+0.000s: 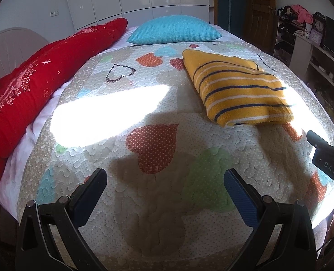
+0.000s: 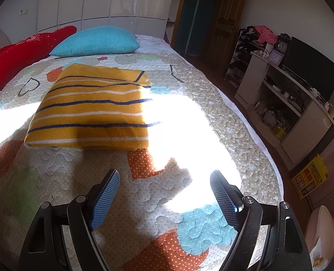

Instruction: Fold small clothes

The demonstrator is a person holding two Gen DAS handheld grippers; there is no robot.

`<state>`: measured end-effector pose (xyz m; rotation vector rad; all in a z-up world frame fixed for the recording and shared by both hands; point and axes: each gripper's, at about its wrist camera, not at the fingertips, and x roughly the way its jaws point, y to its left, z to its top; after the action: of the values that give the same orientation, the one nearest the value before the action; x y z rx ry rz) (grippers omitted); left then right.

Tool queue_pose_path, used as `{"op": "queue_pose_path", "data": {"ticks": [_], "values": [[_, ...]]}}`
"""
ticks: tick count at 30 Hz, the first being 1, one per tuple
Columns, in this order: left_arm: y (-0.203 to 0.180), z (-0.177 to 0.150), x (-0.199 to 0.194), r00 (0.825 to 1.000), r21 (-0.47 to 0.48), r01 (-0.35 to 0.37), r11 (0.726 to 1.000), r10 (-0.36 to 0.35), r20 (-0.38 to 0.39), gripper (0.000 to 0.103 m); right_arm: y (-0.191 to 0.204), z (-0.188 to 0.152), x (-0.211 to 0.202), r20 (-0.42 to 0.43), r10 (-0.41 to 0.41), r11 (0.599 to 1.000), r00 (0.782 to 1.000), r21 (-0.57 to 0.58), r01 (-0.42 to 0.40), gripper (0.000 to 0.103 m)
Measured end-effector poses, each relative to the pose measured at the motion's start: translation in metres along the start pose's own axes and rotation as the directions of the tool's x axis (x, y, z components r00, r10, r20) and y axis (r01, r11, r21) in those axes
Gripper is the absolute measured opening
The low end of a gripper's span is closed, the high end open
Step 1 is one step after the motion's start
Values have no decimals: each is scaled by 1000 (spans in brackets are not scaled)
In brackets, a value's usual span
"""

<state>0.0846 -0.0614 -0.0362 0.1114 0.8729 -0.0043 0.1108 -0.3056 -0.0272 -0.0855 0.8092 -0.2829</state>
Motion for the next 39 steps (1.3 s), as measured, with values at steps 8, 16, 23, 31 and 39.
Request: {"op": "queue_pose_path", "data": {"ticks": [8, 16, 23, 31, 39], "values": [[-3, -1, -3, 996, 31, -91, 995, 90, 28, 103, 8, 0, -1, 5, 13, 1000, 1000, -21, -13, 87], [-17, -2, -2, 991, 93, -131, 987, 127, 44, 103, 8, -1, 4, -9, 9, 1000, 1000, -21, -9, 88], [-21, -4, 2, 992, 113, -128, 985, 125, 32, 103, 4, -1, 9, -19, 4, 1000, 1000, -13, -4, 88], [-21, -4, 4, 993, 118, -117, 986, 116, 21, 103, 7, -1, 13, -31, 10, 1000, 999, -19, -10, 89], [-22, -4, 10, 994, 119, -109, 987, 109, 2, 103, 8, -3, 17, -43, 9, 1000, 999, -19, -10, 89]]}}
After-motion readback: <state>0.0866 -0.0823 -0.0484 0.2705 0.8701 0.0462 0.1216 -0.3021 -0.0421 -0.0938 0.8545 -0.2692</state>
